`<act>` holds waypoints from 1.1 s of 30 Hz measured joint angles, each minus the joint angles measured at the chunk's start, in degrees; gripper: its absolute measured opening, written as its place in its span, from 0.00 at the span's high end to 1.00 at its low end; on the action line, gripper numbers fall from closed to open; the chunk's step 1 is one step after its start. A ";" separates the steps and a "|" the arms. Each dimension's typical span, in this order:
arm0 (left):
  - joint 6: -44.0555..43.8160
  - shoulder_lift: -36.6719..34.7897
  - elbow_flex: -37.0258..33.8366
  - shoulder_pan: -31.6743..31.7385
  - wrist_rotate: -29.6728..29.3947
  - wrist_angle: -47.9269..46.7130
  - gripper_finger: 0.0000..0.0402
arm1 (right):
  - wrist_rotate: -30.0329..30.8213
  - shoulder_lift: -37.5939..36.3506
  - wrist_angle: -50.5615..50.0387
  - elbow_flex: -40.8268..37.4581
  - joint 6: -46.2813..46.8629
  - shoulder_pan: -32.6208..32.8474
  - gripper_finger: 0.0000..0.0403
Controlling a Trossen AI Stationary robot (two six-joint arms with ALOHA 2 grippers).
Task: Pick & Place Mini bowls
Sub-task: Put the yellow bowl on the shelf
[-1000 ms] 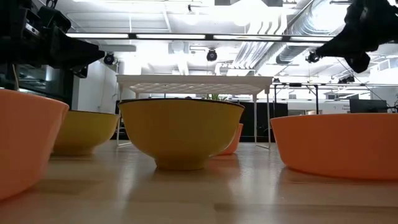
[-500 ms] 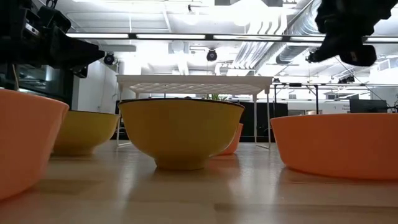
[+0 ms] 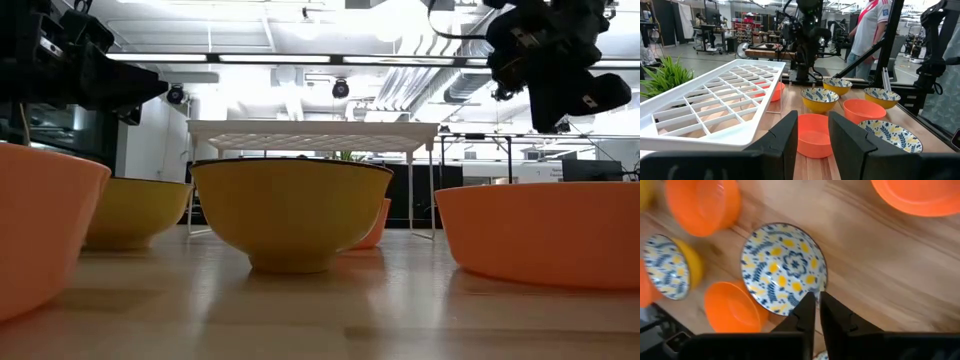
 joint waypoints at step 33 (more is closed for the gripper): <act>0.02 0.02 0.00 0.00 -0.09 0.00 0.74 | -2.86 22.04 6.41 -1.43 -3.51 2.73 0.57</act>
